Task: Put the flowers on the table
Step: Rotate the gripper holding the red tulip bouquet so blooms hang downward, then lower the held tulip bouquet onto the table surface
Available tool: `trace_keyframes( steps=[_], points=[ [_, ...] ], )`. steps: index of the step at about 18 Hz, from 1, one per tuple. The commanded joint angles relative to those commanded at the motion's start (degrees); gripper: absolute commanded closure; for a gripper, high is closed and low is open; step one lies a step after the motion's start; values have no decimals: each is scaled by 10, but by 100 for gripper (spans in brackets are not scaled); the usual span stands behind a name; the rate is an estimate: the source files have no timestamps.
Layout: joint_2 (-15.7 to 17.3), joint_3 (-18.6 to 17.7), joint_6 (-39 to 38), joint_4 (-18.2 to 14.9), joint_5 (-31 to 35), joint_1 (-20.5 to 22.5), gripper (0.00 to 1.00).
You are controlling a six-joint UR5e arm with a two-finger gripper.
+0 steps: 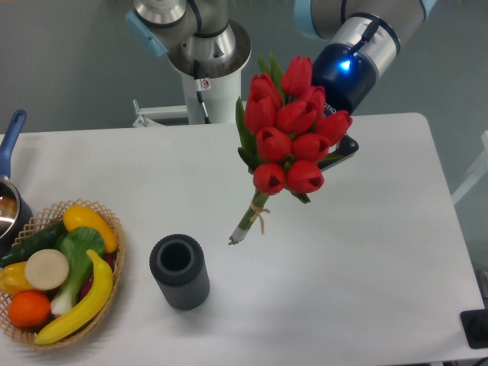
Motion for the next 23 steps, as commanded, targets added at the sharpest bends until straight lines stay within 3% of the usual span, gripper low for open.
trace_keyframes(
  steps=[7, 17, 19, 23],
  points=[
    [13, -13, 3, -1, 116, 4, 62],
    [40, -99, 75, -4, 388, 1, 62],
    [41, -108, 96, -4, 418, 1, 62],
    [46, -121, 111, -18, 550, -24, 62]
  ],
)
